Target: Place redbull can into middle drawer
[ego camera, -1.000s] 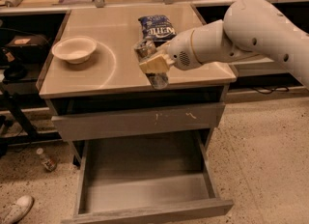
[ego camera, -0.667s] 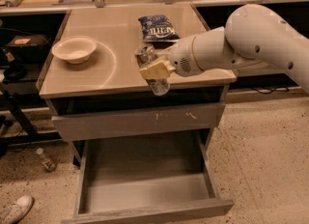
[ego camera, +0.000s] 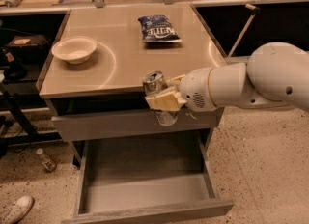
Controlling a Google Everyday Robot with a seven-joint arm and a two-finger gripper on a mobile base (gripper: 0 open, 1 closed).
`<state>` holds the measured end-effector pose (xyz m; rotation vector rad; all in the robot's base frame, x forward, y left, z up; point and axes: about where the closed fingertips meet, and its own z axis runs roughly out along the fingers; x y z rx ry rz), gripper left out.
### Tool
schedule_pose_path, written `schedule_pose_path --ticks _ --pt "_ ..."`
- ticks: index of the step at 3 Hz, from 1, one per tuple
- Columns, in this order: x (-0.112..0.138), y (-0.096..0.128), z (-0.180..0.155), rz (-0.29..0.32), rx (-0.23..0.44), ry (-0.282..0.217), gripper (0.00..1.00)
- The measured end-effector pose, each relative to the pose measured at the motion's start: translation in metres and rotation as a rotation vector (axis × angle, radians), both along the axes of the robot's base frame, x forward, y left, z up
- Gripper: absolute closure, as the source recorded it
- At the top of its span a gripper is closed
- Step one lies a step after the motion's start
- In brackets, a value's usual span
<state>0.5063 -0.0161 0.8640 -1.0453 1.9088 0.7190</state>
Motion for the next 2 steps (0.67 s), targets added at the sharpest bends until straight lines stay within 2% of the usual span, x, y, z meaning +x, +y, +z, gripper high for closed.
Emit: schedule_pose_path --ticks 1,2 --pt "0.0 0.001 0.0 0.001 0.0 -0.001 1.0" --pt "-0.009 0.002 -0.025 -0.034 0.031 0.032 1.0"
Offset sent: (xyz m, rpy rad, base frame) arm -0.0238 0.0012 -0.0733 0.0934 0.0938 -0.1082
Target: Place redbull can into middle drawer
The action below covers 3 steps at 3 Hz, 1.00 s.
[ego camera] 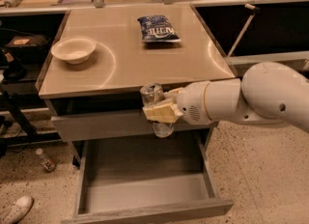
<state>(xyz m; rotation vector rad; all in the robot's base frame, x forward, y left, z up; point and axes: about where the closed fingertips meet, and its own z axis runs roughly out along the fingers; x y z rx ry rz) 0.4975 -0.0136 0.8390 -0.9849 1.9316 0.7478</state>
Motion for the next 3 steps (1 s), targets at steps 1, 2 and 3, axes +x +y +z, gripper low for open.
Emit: schedule_pose_path --ticks 1,2,3 --pt "-0.022 0.005 -0.043 -0.077 0.053 0.035 1.0" --pt "-0.033 0.0 -0.084 -0.191 0.1 0.049 1.0" --pt "-0.024 -0.006 -0.084 -0.237 0.095 0.025 1.0"
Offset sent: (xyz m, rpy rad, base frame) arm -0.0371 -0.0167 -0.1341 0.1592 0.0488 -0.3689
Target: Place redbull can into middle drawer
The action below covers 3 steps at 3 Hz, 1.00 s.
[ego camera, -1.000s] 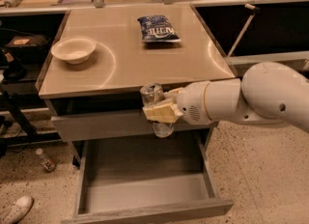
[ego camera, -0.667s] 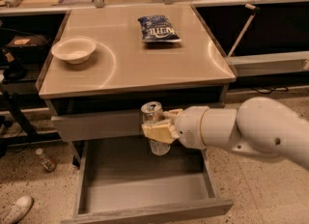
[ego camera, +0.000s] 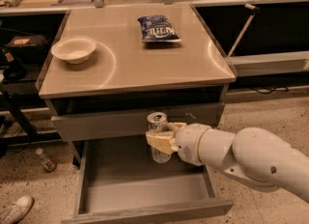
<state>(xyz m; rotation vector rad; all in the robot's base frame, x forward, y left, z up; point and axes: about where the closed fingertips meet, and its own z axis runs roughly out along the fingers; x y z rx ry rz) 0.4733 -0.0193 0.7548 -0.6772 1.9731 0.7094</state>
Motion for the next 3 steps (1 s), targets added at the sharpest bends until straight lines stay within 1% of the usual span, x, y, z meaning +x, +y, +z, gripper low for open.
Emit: schedule_pose_path --ticks 1,2,3 --pt "0.0 0.0 0.0 0.0 0.0 0.0 1.0" --pt "-0.003 0.007 -0.021 -0.039 0.045 0.012 1.0" --pt "0.0 0.016 -0.058 -0.11 0.104 0.017 1.0"
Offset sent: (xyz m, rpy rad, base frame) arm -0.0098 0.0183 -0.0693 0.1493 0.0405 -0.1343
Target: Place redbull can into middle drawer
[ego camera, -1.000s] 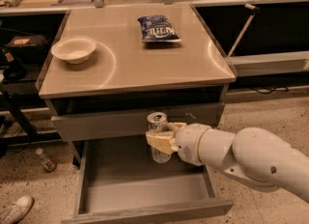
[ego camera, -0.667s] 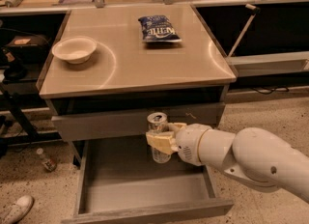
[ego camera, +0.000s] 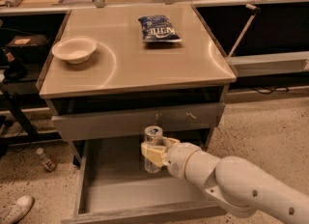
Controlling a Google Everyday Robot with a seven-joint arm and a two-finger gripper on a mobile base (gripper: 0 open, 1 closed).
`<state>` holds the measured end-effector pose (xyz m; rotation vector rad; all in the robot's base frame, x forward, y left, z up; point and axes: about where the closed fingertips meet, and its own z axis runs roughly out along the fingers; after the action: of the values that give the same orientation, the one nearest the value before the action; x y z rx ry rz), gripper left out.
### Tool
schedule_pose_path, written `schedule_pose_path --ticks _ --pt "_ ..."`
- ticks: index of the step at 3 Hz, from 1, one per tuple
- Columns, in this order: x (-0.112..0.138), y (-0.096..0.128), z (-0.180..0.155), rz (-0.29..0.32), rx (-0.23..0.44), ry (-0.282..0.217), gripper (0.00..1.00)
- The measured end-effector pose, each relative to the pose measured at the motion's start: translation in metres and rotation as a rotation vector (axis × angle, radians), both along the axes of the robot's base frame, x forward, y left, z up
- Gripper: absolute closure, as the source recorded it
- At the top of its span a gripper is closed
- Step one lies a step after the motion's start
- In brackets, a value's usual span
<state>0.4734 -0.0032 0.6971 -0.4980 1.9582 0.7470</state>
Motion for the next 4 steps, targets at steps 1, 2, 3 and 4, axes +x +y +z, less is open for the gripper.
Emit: schedule_pose_path --ticks 1,2,3,4 --pt "0.026 -0.002 -0.06 -0.095 0.026 0.022 1.0" --pt "0.026 -0.002 -0.06 -0.095 0.026 0.022 1.0" --pt "0.027 -0.001 -0.072 -0.119 0.033 0.033 1.0" --pt "0.033 0.001 -0.108 -0.199 0.054 0.058 1.0"
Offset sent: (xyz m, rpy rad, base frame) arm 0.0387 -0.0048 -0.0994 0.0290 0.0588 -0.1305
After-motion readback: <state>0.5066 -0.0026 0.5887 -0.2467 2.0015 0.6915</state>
